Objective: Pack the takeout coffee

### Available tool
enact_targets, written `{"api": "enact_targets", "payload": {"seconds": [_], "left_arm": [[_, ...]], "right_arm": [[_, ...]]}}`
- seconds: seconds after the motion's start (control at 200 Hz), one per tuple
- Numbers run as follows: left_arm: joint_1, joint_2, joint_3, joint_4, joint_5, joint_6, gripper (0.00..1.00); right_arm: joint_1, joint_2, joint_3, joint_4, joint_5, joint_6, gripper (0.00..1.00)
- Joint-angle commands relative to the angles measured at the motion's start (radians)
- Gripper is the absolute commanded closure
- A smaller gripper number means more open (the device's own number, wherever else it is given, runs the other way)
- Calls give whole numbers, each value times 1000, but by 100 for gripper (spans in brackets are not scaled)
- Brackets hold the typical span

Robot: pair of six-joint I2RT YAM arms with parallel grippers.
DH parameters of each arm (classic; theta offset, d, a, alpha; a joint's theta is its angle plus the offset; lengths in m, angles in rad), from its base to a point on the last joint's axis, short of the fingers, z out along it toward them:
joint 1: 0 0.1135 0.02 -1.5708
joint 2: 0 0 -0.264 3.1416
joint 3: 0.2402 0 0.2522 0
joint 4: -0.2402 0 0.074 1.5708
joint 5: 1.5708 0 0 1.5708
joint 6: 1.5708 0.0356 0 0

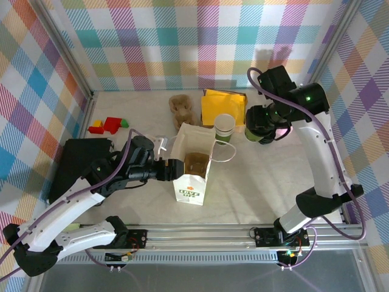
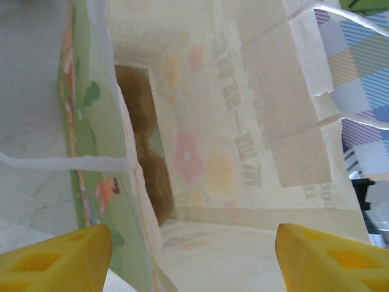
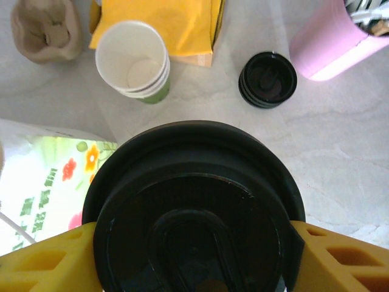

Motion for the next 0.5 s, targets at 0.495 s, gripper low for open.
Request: {"api": "enact_targets", "payload": {"seconds": [0.495], "left_arm": [[-259,87,-142,461,-16,-246,32]], "right_arm": [[107,118,301,-173,0,54,39]]}}
